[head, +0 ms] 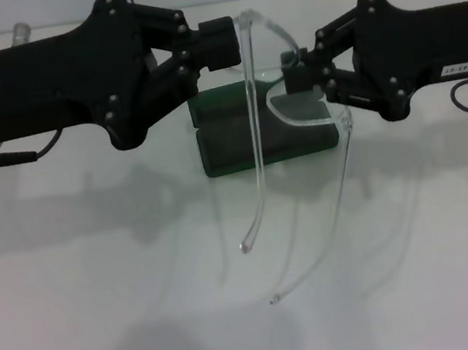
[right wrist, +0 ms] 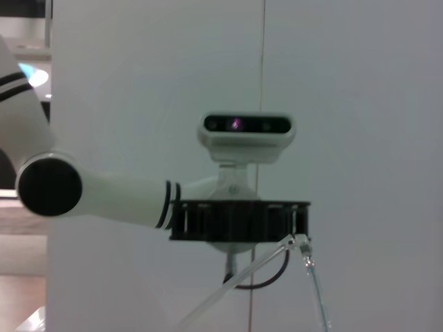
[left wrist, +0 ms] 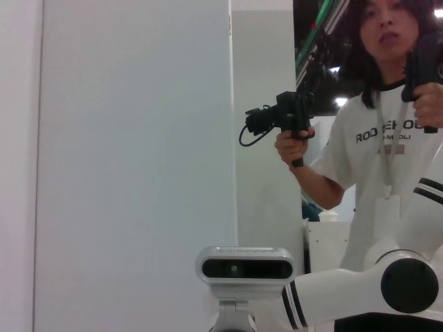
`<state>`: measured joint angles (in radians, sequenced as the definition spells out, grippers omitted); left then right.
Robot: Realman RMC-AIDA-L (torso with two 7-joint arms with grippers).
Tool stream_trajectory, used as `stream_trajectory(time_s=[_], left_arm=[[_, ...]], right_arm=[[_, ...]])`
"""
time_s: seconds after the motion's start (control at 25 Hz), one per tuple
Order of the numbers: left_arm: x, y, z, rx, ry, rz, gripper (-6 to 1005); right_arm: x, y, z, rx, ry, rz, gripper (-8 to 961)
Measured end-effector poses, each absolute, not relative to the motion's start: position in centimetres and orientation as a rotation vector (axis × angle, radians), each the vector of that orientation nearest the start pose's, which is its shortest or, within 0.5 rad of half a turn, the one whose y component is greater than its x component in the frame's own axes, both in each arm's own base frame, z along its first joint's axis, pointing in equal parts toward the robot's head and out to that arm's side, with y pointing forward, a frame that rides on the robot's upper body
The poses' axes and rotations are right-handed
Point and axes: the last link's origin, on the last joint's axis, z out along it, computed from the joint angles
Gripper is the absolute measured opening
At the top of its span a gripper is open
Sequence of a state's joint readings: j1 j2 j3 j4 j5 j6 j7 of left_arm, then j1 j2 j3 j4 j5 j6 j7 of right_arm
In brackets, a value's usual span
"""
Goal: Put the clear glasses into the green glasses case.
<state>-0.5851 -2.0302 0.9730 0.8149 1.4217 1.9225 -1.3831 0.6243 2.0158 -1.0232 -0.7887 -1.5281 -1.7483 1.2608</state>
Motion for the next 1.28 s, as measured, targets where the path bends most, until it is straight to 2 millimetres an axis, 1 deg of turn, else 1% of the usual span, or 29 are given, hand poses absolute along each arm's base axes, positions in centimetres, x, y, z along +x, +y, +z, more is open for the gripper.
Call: stream_trajectory(time_s=[0.28,0.68,1.28], left_arm=[[-14.7,31.3,5.2,-2.863,0.077,-1.400,56],[-14.4,30.9,4.7,-2.893,0.067,-1.430,56],[-14.2,30.7,3.7,-2.933,0.054,-1.417,56]], right_arm=[[15.4,34.1,3.4,-2.793,-0.144,1.151,71],[15.5,34.3,3.1,-2.766,-0.141,1.180,71],[15.0,34.4,2.5,-2.744,-0.146,1.254,71]])
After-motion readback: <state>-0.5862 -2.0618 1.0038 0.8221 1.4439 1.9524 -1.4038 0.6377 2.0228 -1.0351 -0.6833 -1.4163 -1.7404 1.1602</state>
